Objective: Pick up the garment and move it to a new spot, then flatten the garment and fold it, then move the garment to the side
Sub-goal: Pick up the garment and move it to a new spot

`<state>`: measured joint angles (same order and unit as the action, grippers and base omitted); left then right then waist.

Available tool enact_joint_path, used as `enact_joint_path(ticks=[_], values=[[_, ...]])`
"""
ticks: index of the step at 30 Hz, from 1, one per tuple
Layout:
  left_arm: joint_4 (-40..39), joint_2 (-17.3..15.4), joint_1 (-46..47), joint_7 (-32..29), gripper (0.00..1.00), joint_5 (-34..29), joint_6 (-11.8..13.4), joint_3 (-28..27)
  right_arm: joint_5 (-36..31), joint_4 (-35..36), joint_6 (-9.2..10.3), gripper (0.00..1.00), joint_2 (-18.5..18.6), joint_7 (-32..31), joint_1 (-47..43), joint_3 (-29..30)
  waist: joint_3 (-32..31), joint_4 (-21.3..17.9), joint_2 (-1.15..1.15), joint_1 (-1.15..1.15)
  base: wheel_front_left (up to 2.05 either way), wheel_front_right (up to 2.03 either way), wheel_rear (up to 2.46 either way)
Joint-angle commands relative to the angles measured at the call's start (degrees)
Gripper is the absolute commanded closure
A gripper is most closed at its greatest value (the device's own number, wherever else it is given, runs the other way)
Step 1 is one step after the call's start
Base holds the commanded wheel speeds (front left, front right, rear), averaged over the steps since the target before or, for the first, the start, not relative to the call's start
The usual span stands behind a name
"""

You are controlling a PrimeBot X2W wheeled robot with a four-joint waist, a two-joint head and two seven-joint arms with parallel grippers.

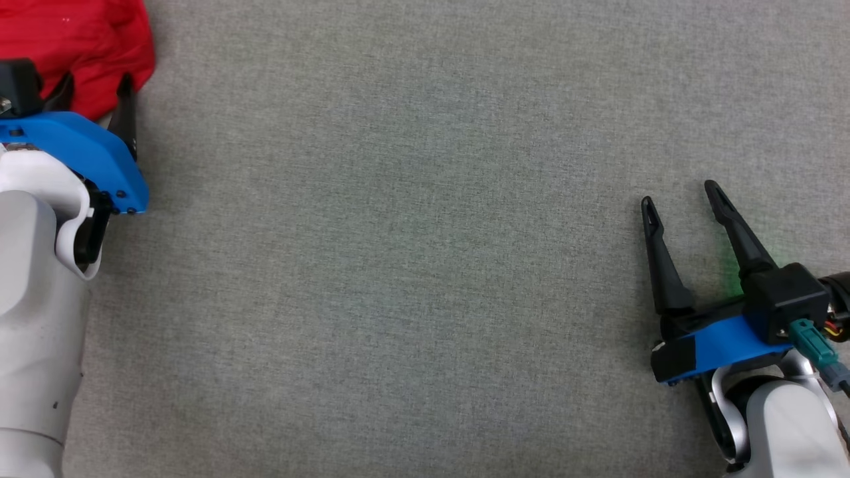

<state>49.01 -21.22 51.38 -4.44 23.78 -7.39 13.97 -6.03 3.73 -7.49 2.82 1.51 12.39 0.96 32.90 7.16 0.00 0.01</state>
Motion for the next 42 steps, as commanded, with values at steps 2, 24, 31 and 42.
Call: enact_joint_path(ticks=[2, 24, 31, 42], values=[[0.9, -0.6, 1.1, -0.1, 0.00, 1.1, -0.1, 1.0, -0.1, 0.1, 0.00, 0.00, 0.1, 0.0, 0.3, -0.3, 0.2, -0.2, 0.00, -0.01, 0.00, 0.00, 0.00], [2.0, -6.2, 4.8, 10.7, 1.00, 5.4, -0.1, 8.2, 4.4, -7.5, 0.00, 0.00, 0.1, 4.6, 0.4, -0.6, -10.8, -2.1, 0.00, -0.01, 0.00, 0.00, 0.00], [-8.7, -7.3, 5.7, 10.0, 1.00, 6.1, -0.1, 13.8, 7.5, -13.6, 0.00, 0.00, 0.1, 7.4, -1.6, 0.3, -19.9, -4.8, 0.00, -0.01, 0.00, 0.00, 0.00], [-28.6, -1.7, 8.4, 3.7, 1.00, 8.5, 1.0, 18.8, 11.3, -20.6, 0.00, 0.00, 0.1, 11.1, -3.1, 1.5, -27.0, -11.0, 0.00, -0.01, 0.00, 0.00, 0.00]])
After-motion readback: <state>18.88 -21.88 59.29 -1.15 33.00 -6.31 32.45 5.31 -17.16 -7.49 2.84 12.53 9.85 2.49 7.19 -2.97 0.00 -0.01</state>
